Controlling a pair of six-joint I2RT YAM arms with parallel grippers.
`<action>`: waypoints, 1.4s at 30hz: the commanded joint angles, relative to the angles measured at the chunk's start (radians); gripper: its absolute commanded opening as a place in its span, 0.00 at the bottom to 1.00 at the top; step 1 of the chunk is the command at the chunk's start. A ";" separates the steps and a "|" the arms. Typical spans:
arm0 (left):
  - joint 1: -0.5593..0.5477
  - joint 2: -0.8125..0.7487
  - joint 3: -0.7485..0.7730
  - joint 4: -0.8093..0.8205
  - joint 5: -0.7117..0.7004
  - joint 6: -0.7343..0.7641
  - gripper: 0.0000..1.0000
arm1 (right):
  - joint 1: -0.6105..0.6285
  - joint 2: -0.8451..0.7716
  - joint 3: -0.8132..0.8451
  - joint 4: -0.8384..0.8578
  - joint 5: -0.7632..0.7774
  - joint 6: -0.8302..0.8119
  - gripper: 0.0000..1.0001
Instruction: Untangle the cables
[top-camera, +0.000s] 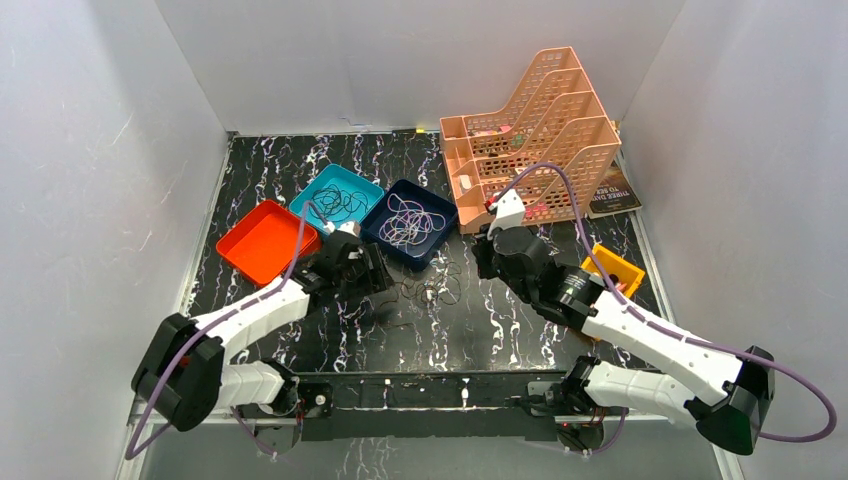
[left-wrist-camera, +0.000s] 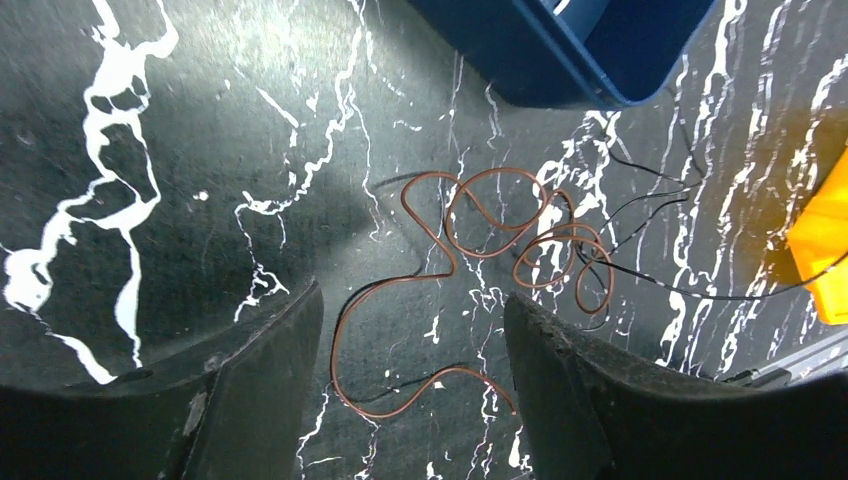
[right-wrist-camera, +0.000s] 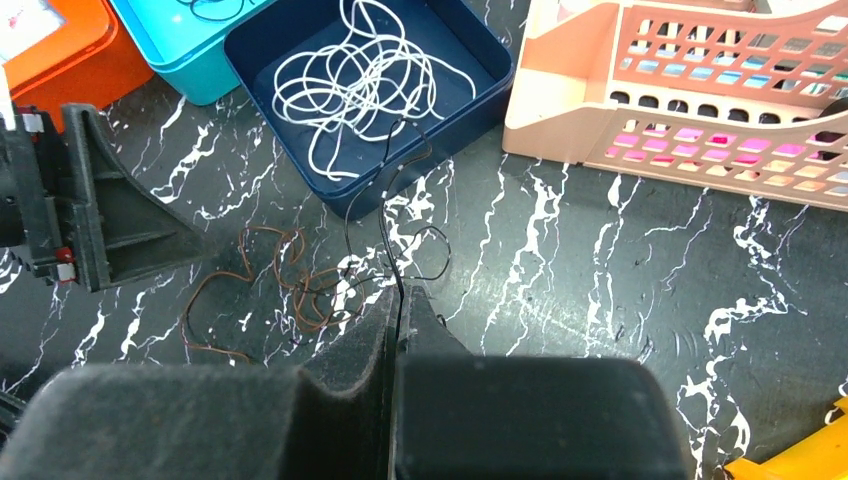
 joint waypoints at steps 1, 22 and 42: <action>-0.045 0.041 0.018 0.020 -0.069 -0.082 0.63 | -0.009 -0.007 -0.014 0.023 -0.006 0.018 0.00; -0.084 0.176 0.057 0.089 -0.142 -0.158 0.53 | -0.017 -0.013 -0.036 0.033 -0.027 0.023 0.00; -0.087 0.242 0.042 0.148 -0.088 -0.173 0.38 | -0.020 -0.008 -0.039 0.034 -0.025 0.024 0.00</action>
